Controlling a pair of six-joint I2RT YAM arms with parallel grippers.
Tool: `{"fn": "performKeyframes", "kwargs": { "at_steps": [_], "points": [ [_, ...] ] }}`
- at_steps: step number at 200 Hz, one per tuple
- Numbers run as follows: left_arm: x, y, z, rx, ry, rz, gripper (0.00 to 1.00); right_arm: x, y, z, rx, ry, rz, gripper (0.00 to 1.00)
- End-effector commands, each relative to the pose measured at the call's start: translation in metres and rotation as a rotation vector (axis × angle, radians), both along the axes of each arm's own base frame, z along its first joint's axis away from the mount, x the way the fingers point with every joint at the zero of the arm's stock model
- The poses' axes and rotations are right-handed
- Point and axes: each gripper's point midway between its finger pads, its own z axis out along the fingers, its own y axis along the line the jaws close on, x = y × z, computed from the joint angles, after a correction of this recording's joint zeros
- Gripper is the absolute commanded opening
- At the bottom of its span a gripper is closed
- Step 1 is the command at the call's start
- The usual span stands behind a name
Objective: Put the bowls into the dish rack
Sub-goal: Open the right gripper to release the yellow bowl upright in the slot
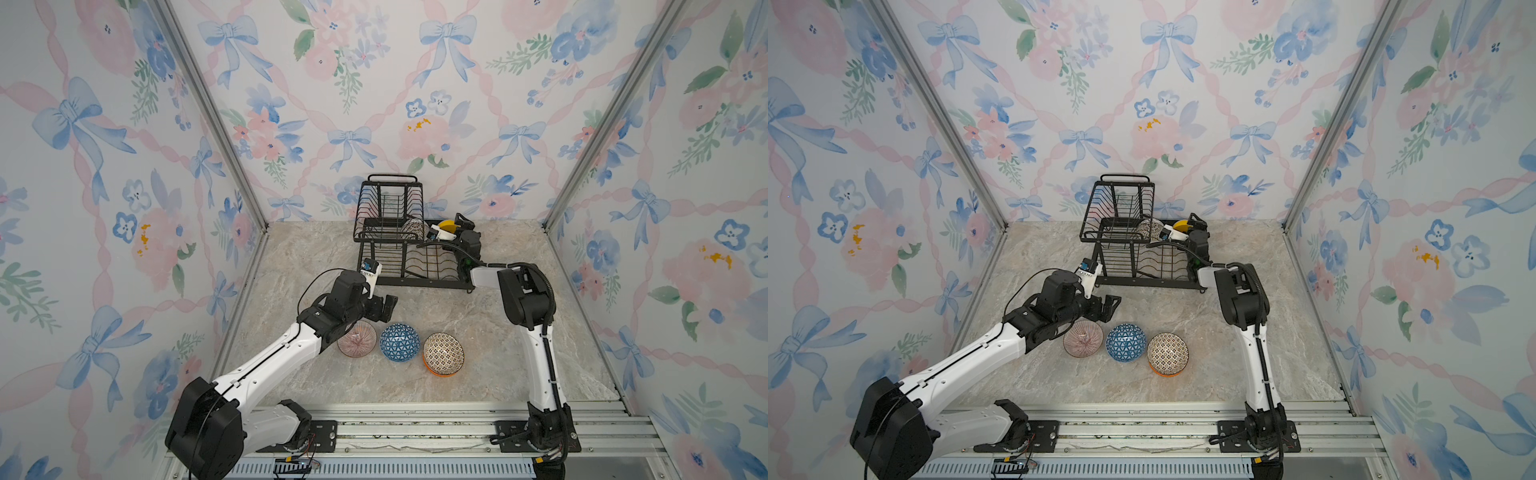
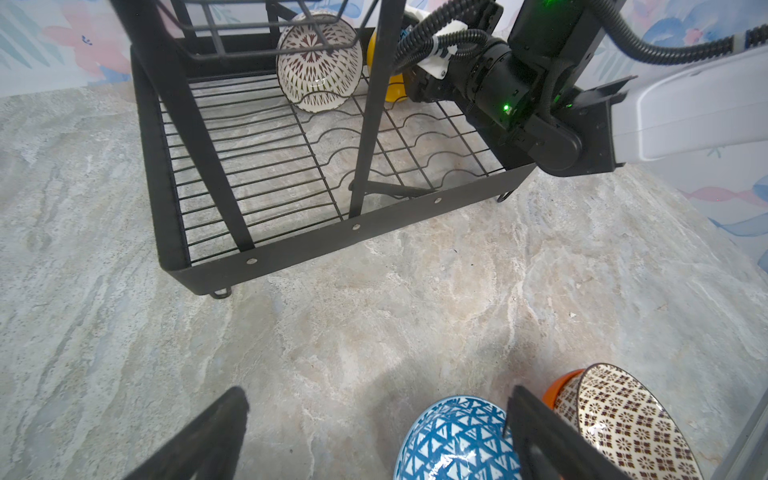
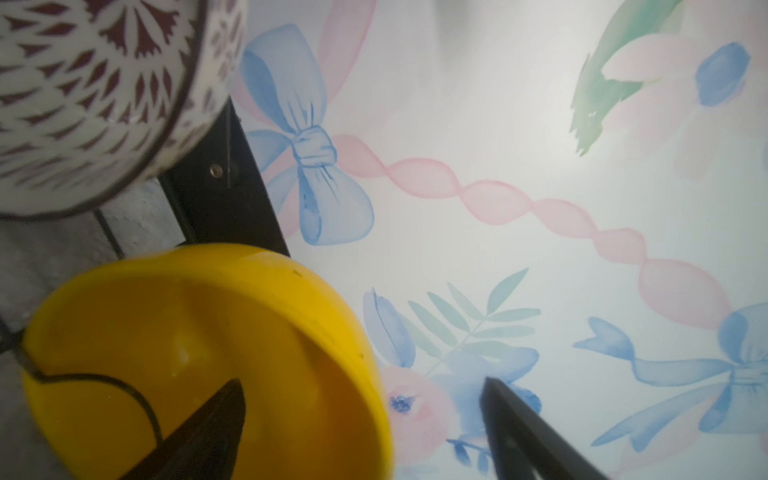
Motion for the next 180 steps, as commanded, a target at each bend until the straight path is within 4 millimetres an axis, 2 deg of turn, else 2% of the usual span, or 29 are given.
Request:
{"fn": "performKeyframes", "kwargs": {
  "at_steps": [1, 52, 100, 132, 162, 180],
  "points": [
    [0.001, 0.006, 0.001, 0.003, -0.014, 0.014, 0.98, -0.005, -0.006, 0.037, 0.046, -0.067, -0.006, 0.98],
    [0.003, 0.011, -0.002, 0.007, -0.015, 0.037, 0.98, -0.018, -0.009, 0.051, 0.091, -0.068, -0.013, 0.97],
    [0.004, 0.014, 0.001, 0.001, -0.028, 0.058, 0.98, -0.038, -0.020, 0.075, 0.156, -0.069, -0.042, 0.97],
    [0.004, 0.016, 0.003, -0.004, -0.033, 0.068, 0.98, -0.061, -0.027, 0.086, 0.257, -0.028, -0.080, 0.97],
    [0.003, 0.019, 0.000, -0.006, -0.025, 0.080, 0.98, -0.092, -0.026, 0.099, 0.379, -0.011, -0.135, 0.97],
    [0.002, 0.019, 0.002, -0.010, -0.028, 0.076, 0.98, -0.113, -0.021, 0.098, 0.423, 0.034, -0.169, 0.97]
  ]
}}
